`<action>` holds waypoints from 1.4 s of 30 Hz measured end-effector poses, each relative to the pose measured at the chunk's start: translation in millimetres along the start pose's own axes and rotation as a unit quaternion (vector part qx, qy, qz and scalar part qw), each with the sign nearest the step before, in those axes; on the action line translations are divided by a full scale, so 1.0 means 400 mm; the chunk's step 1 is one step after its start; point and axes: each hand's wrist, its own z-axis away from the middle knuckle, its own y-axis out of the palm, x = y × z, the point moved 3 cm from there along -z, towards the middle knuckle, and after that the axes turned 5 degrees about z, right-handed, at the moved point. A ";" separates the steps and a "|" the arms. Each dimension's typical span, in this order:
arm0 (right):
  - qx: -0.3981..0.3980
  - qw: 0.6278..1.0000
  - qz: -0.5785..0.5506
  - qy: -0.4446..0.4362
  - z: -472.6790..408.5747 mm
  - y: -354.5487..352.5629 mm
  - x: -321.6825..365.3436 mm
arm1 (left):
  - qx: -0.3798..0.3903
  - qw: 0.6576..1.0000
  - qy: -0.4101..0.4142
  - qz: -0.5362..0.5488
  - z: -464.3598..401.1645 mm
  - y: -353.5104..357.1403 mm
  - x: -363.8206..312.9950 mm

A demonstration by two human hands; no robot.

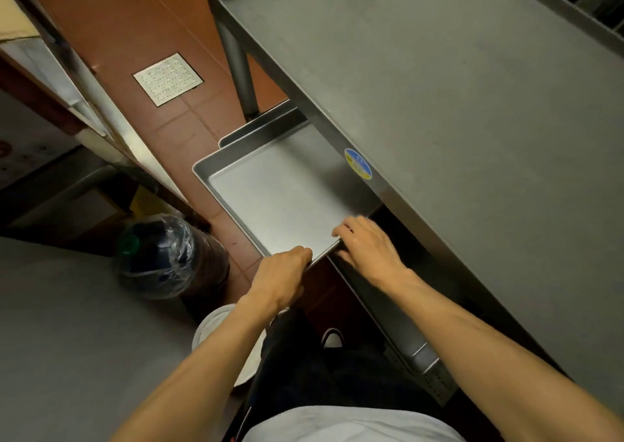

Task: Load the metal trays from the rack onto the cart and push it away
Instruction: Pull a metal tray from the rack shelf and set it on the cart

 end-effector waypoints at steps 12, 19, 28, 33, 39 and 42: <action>0.016 0.995 0.090 -0.027 -0.086 -0.013 0.016 | -0.012 0.994 -0.060 -0.094 0.120 -0.059 0.136; -0.025 0.998 0.030 -0.054 -0.066 -0.043 0.103 | -0.076 0.989 -0.068 -0.110 0.033 -0.043 0.028; -0.030 0.998 -0.001 -0.049 -0.051 -0.032 0.111 | -0.060 0.991 -0.010 -0.120 -0.002 -0.065 0.046; 0.029 0.997 0.006 0.072 -0.042 -0.010 -0.063 | -0.042 0.990 -0.001 -0.138 0.021 -0.094 0.085; 0.013 0.987 -0.078 0.137 -0.051 -0.002 -0.103 | -0.029 0.985 -0.017 -0.171 0.054 -0.110 0.132; 0.001 0.998 -0.033 0.045 -0.042 -0.023 -0.084 | -0.026 0.980 -0.057 -0.187 0.067 -0.118 0.154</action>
